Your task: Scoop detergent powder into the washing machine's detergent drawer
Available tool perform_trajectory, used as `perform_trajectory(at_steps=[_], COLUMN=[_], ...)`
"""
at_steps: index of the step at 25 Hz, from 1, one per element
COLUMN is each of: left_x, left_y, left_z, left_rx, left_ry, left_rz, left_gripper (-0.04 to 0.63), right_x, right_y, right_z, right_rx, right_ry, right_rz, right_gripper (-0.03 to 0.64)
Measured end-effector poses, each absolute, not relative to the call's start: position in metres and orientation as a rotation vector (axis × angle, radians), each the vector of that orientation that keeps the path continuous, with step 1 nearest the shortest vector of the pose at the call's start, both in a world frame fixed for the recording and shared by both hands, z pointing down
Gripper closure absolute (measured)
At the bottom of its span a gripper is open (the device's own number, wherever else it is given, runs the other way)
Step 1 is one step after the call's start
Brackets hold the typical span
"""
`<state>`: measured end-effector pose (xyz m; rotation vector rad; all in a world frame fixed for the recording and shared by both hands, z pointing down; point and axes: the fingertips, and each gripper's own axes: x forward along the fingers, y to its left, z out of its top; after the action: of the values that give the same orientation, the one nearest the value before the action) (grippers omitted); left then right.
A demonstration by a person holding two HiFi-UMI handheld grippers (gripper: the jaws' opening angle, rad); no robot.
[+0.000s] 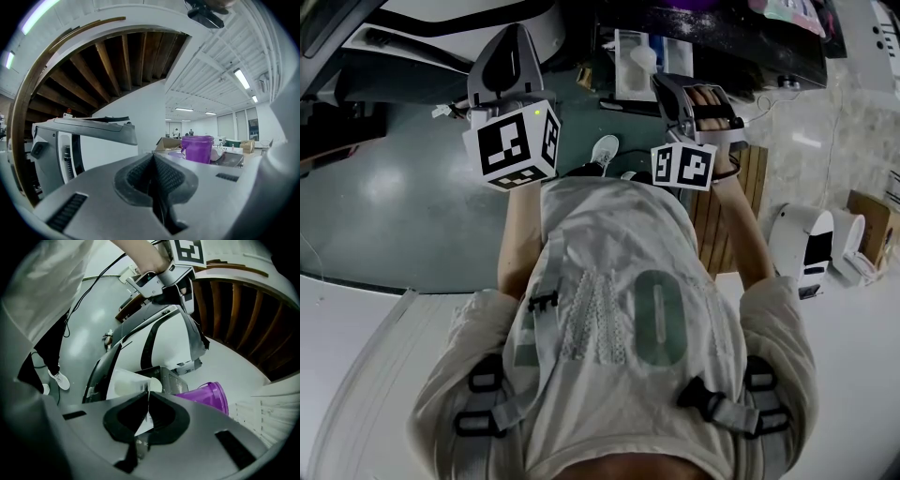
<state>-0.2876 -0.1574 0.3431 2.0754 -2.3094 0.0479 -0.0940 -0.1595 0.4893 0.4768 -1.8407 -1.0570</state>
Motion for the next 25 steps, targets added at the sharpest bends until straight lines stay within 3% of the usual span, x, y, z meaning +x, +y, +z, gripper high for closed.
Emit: perform_trajectory(at_steps=[25], left_x=[-0.287], left_y=[-0.161], left_z=[0.338], left_rx=[2.109], left_ry=[-2.287], left_rz=[0.025], left_gripper=[0.575], right_x=[-0.108], right_y=[-0.163], right_z=[0.482], right_rx=[0.512], right_ry=[-1.876], right_rz=[-1.002], right_gripper=[0.606])
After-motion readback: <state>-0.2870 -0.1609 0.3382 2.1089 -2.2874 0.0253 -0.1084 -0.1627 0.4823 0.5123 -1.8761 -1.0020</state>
